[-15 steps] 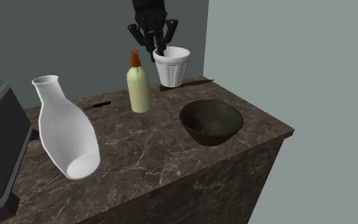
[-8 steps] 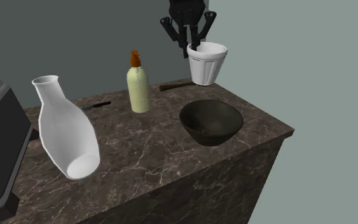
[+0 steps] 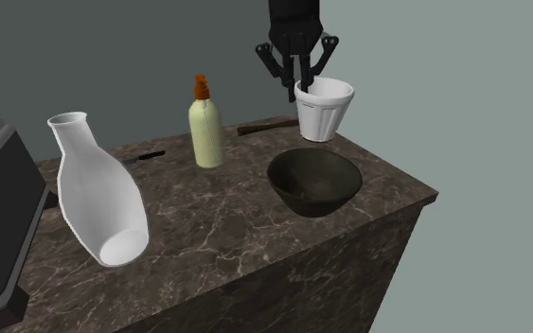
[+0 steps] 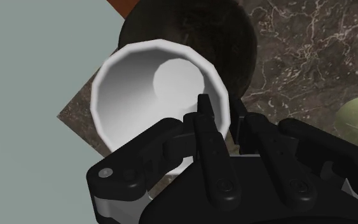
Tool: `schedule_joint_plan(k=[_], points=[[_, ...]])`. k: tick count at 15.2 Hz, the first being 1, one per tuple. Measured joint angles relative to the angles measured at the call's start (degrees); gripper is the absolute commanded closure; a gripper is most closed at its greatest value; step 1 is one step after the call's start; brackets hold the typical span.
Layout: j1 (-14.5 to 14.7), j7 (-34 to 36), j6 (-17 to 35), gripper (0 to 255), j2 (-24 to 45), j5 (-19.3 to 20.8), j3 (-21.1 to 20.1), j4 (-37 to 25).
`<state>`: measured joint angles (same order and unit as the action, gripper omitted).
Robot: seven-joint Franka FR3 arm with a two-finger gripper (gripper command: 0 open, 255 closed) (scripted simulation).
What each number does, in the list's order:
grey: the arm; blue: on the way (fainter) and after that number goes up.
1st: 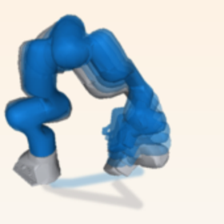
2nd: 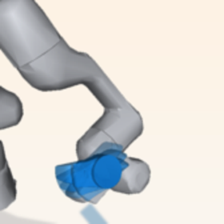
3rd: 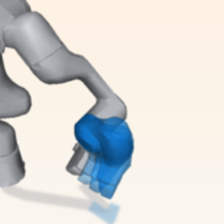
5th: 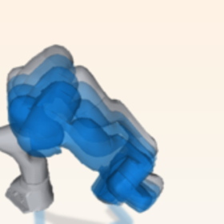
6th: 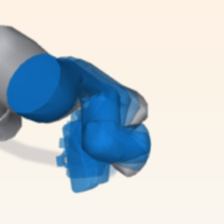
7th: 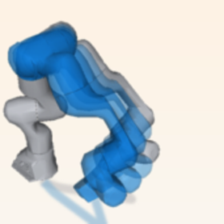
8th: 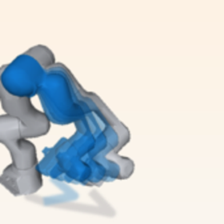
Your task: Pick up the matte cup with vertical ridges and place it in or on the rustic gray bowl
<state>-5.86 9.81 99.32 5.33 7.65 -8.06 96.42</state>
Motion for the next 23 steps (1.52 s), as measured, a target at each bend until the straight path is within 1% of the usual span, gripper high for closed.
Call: schedule_joint_plan(k=[12, 19, 20, 23], points=[[-0.1, 1.1, 9.0, 255, 0.6, 0.4, 0.1, 8.5], [-0.1, 1.3, 10.3, 255, 1.0, 0.5, 0.1, 9.4], [-0.1, 1.3, 10.3, 0, 1.0, 0.5, 0.1, 9.5], [-0.1, 1.3, 10.4, 0, 1.0, 0.5, 0.1, 9.5]])
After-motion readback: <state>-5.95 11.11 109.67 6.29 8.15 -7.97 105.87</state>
